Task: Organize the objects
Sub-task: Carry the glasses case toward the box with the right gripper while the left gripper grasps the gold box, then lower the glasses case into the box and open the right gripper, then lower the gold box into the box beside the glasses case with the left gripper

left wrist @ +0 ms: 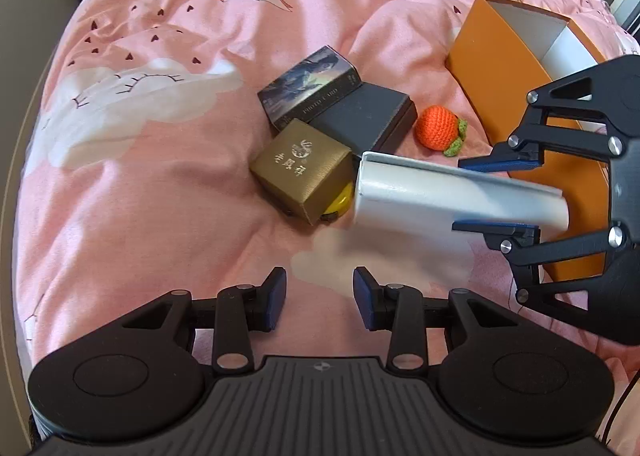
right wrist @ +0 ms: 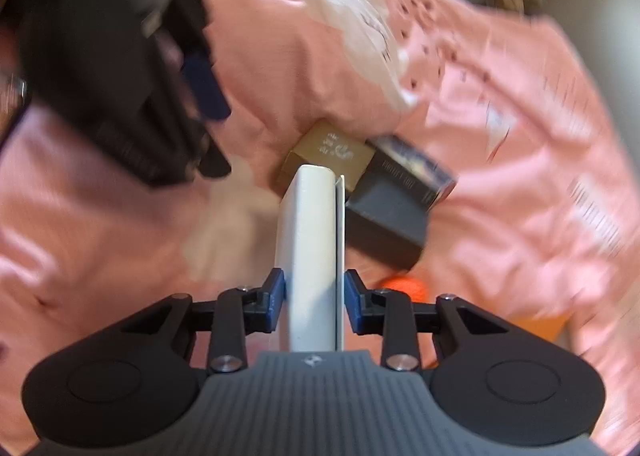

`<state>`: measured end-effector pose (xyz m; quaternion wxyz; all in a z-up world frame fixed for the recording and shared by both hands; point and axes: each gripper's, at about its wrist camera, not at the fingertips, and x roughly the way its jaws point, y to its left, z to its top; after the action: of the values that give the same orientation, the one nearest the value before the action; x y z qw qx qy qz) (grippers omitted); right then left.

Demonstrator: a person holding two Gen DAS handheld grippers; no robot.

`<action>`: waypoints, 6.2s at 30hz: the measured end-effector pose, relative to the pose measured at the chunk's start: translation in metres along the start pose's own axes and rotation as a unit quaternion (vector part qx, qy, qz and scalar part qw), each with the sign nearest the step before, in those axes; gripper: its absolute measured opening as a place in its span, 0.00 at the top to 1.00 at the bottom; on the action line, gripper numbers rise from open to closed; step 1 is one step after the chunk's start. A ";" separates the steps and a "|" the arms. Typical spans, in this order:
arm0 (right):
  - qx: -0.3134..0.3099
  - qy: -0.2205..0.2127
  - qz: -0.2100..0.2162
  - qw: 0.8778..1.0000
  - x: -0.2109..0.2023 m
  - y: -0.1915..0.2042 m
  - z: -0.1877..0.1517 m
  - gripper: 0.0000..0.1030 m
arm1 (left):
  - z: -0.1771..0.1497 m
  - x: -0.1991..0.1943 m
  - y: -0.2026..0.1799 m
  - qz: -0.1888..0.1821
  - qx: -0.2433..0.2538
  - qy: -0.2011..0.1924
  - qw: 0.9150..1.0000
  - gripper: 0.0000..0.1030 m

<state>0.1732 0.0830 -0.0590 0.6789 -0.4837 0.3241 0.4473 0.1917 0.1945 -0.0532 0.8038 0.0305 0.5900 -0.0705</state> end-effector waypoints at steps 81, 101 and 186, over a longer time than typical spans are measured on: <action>0.063 0.063 -0.006 0.996 -0.041 -0.120 -0.132 0.40 | 0.071 0.047 0.040 0.015 -0.266 -0.010 0.964 0.19; -0.085 0.072 0.035 0.993 0.024 -0.126 -0.168 0.40 | 0.078 0.069 0.039 0.022 -0.280 0.048 0.959 0.30; 0.197 -0.033 -0.102 0.975 -0.053 -0.190 -0.292 0.76 | 0.188 0.138 -0.287 -0.133 -0.061 0.023 0.989 0.31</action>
<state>0.3249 -0.2337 -0.0367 0.8131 -0.3557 0.3326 0.3190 0.3672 -0.1245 -0.1182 0.7736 -0.0960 0.6106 -0.1396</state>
